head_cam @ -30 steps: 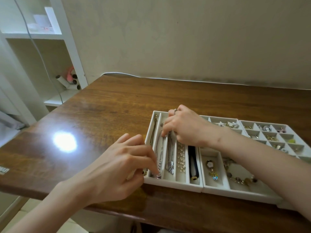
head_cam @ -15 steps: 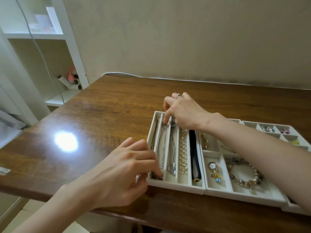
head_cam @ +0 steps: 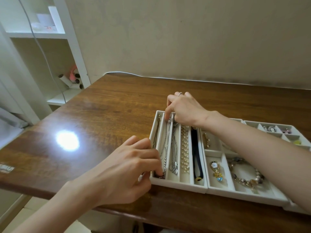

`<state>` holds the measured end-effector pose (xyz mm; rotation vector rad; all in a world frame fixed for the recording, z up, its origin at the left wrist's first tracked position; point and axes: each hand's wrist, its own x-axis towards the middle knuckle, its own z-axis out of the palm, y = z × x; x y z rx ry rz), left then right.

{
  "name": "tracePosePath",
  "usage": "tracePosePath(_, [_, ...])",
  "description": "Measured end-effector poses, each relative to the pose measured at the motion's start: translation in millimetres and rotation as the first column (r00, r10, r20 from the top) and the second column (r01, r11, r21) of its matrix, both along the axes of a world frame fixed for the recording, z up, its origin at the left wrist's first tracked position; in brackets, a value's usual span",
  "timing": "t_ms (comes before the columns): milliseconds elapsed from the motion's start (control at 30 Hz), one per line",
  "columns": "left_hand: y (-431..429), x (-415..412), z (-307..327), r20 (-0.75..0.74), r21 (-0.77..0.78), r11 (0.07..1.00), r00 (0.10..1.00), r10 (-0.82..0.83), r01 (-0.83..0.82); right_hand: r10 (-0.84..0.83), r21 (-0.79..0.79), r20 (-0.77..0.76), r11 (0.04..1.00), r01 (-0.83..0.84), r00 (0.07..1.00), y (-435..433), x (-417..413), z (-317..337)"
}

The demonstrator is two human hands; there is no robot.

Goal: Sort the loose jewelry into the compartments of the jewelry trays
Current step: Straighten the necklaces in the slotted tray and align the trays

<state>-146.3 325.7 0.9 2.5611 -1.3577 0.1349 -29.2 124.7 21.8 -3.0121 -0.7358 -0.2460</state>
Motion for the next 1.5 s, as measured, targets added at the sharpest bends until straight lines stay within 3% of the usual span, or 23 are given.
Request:
tracePosePath(200, [-1.2, -1.1, 2.4, 0.030, -0.012, 1.000, 0.999, -0.021, 0.021, -0.050, -0.074, 0.011, 0.996, 0.051, 0.999, 1.2, 2.4, -1.2])
tracePosePath(400, [6.2, 0.2, 5.7, 0.033, -0.103, 0.995, 0.999, 0.014, -0.011, -0.008, 0.019, 0.001, 1.000, 0.008, 1.000, 0.2, -2.0, -1.5])
tracePosePath(633, [6.0, 0.7, 1.3, 0.021, -0.061, 0.998, 1.000, 0.006, -0.004, -0.076, -0.048, -0.012, 0.996, 0.076, 0.997, 0.9, -3.4, -1.7])
tracePosePath(867, [4.3, 2.6, 2.8, 0.139, 0.035, 0.999, 0.990, 0.029, -0.034, -0.059, -0.136, 0.066, 0.988, 0.068, 0.996, 5.9, -7.7, -5.2])
tracePosePath(1067, [3.5, 3.3, 1.1, 0.067, -0.053, 0.998, 0.997, 0.031, -0.028, 0.046, 0.072, 0.087, 0.996, -0.053, 0.995, 4.2, -30.5, 3.2])
tracePosePath(1500, [4.8, 3.8, -1.3, 0.072, -0.058, 0.998, 0.997, 0.038, -0.034, 0.203, 0.215, -0.068, 0.959, -0.184, 0.977, -11.8, -53.5, 2.6])
